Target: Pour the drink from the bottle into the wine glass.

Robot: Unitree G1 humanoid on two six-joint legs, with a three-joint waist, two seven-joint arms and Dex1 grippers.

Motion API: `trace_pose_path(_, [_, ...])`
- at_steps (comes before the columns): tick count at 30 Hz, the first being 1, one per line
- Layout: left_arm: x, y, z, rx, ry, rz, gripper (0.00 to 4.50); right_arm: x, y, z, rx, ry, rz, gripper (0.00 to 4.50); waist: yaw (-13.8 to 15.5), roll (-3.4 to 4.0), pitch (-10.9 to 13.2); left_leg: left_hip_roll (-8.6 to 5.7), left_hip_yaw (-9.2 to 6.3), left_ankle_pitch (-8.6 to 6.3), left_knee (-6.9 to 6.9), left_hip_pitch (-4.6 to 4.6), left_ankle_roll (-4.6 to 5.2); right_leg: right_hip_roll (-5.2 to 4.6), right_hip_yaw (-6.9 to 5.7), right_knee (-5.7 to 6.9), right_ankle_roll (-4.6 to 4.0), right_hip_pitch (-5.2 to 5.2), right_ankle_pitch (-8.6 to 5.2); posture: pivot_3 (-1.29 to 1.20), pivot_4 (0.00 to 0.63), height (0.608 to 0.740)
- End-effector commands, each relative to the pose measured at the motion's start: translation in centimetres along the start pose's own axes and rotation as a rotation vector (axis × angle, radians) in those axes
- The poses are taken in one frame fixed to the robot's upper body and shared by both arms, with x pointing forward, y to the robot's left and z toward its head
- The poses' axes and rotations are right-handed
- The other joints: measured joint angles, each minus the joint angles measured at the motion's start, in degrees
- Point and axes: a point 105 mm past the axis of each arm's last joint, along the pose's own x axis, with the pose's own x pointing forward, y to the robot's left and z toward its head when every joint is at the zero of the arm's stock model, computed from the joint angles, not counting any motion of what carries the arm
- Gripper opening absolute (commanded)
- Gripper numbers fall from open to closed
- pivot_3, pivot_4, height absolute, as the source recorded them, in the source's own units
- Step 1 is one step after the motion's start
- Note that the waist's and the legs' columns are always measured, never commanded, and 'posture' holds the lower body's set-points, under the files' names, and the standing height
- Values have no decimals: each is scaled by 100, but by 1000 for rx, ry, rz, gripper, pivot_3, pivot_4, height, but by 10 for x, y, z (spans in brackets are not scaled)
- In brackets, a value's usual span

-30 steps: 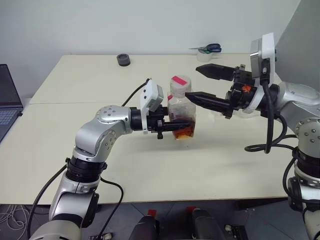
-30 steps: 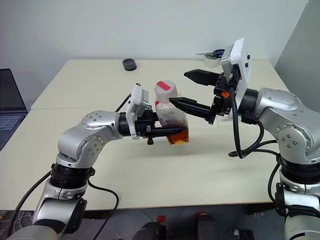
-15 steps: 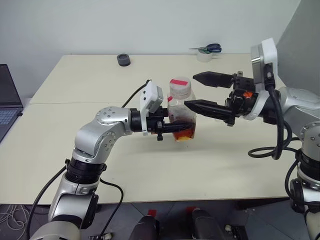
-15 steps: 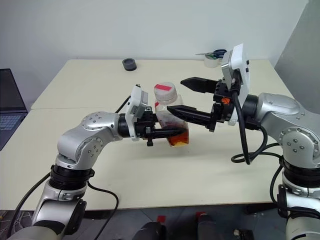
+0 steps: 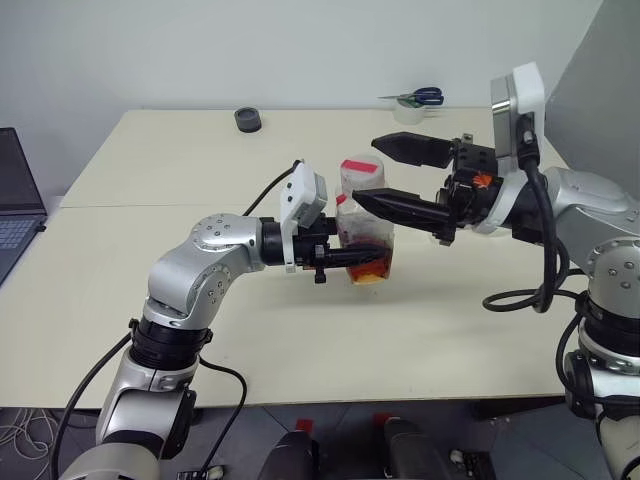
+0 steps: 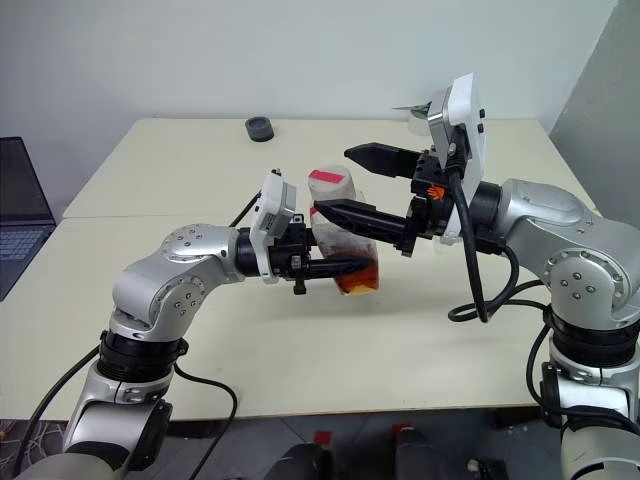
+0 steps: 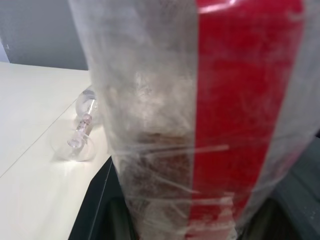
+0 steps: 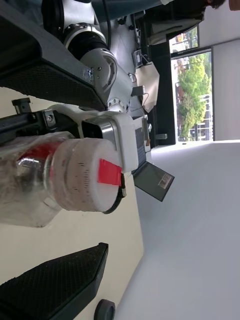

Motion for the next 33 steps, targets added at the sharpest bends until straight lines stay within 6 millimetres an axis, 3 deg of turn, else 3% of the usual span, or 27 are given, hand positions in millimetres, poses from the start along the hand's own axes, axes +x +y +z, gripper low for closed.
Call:
trace_pose_path(1, [-1,-6,11,41,-27,-18,1791,-1,-3,10,-52,-27,-16,4480,-1,0,0,0,0,0,0,0,0,0,0,0,0,0,0,0,150,740])
trace_pose_path(33, [1,-3,12,36,-32,-18,1791,-18,-9,8,-50,8,-88,4480,0,0,0,0,1,0,0,0,0,0,0,0,0,0,0,0,150,740])
